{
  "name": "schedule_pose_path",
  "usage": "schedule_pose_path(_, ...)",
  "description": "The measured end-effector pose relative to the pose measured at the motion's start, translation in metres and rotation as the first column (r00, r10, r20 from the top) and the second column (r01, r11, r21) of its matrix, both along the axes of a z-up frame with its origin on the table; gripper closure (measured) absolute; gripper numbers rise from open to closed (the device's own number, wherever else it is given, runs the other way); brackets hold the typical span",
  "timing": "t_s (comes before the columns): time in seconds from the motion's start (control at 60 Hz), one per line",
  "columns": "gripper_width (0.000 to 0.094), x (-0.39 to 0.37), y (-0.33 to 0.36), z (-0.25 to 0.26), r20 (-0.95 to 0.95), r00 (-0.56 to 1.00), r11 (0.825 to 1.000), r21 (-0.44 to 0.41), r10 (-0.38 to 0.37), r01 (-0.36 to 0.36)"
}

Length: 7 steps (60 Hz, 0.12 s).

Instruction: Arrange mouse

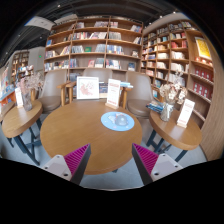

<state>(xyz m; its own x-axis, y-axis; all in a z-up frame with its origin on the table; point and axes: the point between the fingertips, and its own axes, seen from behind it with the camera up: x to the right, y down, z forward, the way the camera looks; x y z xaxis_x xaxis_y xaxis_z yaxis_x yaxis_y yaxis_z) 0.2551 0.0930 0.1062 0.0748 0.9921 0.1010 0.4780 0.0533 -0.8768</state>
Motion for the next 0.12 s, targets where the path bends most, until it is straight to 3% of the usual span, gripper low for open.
schedule_pose_path(0.117,0.0083,-0.0032,0.0025,0.0048,-0.022,1.0,1.0,-0.002,-0.003,0.003)
